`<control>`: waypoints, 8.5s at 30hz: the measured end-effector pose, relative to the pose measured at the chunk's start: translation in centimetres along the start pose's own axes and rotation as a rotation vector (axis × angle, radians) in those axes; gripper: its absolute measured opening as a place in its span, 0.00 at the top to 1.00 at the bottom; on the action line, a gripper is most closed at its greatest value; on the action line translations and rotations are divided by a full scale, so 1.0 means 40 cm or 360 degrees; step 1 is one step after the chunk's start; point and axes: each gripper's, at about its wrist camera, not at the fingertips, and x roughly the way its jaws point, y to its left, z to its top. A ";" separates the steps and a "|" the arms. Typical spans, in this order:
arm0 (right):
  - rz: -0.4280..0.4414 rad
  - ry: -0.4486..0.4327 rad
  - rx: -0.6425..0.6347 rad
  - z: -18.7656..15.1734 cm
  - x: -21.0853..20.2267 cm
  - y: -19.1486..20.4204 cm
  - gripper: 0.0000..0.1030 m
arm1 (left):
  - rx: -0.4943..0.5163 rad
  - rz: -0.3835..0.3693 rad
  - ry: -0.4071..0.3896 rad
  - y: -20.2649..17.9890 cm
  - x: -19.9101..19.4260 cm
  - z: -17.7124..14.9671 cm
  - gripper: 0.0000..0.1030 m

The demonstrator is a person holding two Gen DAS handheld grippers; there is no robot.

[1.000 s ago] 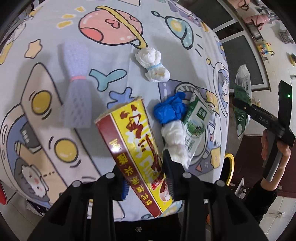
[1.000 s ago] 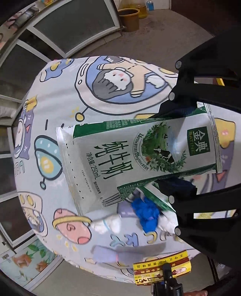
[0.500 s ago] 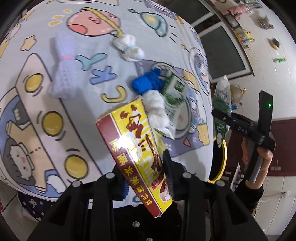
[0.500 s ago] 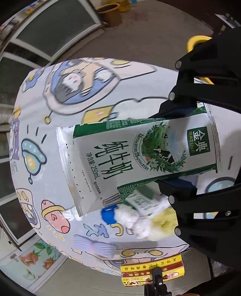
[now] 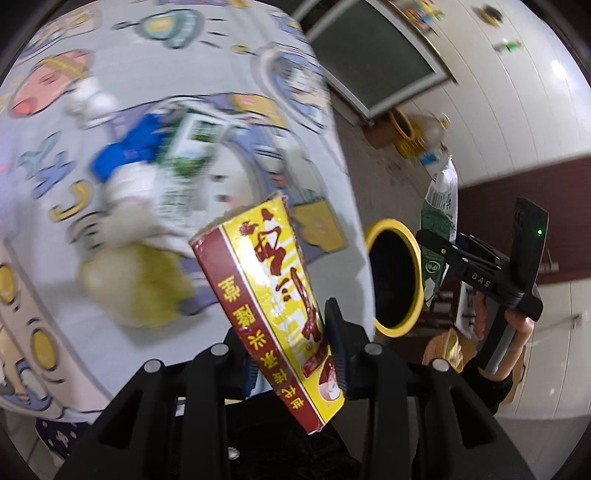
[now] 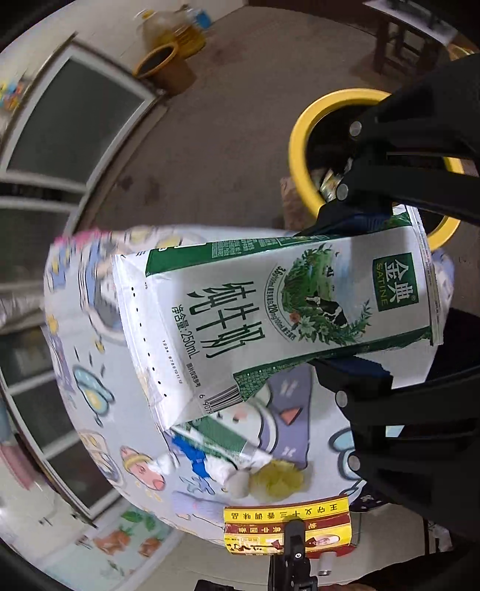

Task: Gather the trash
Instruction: 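Carry the box and milk pouch over the yellow-rimmed bin with both grippers, then open both grippers to drop the box and pouch into the bin, then grasp the white foam net with the left gripper while the right gripper grasps a green pouch, then carry the foam net and green pouch over the bin with both grippers, then open both grippers to drop the net and pouch into the bin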

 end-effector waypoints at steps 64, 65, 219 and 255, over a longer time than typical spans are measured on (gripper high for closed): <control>-0.0067 -0.0002 0.0880 -0.448 0.051 -0.564 0.37 | 0.0515 -0.0099 0.0280 -0.539 0.501 0.026 0.24; -0.0072 -0.0005 0.0879 -0.450 0.048 -0.561 0.37 | 0.0516 -0.0099 0.0264 -0.530 0.490 0.026 0.24; 0.0168 -0.0139 0.0256 -0.035 -0.114 -0.002 0.71 | 0.0553 0.0489 -0.0614 -0.105 -0.062 -0.008 0.76; -0.0068 0.0041 0.0888 -0.391 0.038 -0.560 0.71 | 0.0962 0.0256 -0.0024 -0.593 0.644 -0.008 0.76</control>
